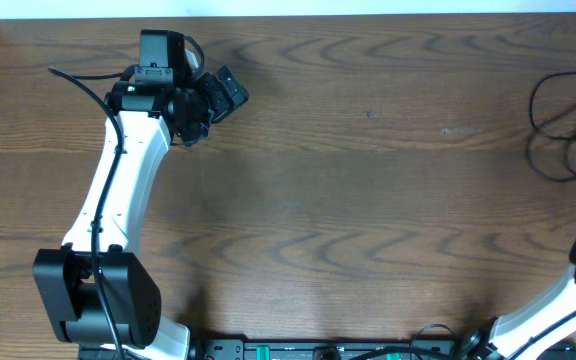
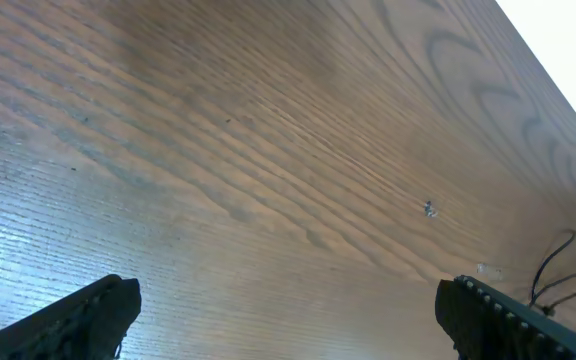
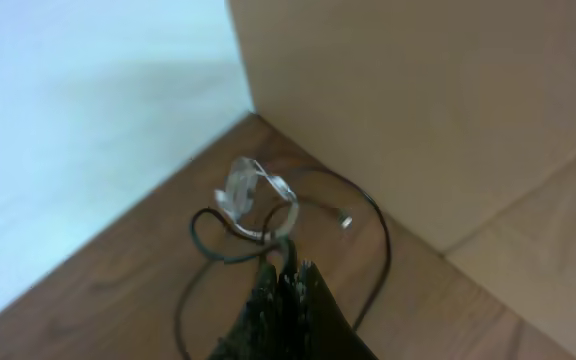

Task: Untangle cables
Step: 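Carry the last black cable off the table's right side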

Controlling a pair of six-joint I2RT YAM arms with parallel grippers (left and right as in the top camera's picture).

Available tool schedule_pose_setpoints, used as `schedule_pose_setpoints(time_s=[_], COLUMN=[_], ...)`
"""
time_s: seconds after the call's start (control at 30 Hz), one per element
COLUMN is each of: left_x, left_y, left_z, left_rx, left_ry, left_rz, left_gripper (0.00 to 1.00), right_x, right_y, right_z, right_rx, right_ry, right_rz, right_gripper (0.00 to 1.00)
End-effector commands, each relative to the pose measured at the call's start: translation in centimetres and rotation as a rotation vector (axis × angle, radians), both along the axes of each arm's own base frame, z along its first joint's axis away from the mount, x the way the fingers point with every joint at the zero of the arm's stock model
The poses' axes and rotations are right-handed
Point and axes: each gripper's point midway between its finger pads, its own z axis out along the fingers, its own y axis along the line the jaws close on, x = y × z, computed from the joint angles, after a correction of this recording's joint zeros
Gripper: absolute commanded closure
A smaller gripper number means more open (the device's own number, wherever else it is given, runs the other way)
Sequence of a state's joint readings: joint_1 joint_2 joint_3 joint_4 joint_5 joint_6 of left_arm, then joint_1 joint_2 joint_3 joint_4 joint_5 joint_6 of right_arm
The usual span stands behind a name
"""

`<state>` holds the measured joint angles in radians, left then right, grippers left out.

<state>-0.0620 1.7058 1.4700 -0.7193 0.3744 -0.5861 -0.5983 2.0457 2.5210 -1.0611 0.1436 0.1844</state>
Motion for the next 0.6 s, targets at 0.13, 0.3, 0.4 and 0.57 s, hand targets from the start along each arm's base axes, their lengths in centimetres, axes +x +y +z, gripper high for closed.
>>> schedule_pose_setpoints(time_s=[0.13, 0.3, 0.4, 0.57], left_x=[0.0, 0.0, 0.0, 0.0], left_y=[0.1, 0.1, 0.1, 0.1], left_z=[-0.2, -0.2, -0.2, -0.2], left_rx=[0.013, 0.013, 0.014, 0.013], left_ry=[0.003, 0.003, 0.003, 0.003], left_rz=[-0.004, -0.004, -0.004, -0.004], left_gripper=[0.0, 0.0, 0.0, 0.0], right_x=[1.7, 1.3, 1.1, 2.5], right_y=[-2.6, -3.3, -3.1, -0.4], right_z=[-10.8, -16.5, -17.8, -16.5], right_rx=[0.13, 0.177, 0.199, 0.269], right_ry=[0.173, 0.289, 0.309, 0.241], right_rz=[-0.044, -0.075, -0.07, 0.044], right_gripper=[0.99, 0.62, 0.1, 0.01])
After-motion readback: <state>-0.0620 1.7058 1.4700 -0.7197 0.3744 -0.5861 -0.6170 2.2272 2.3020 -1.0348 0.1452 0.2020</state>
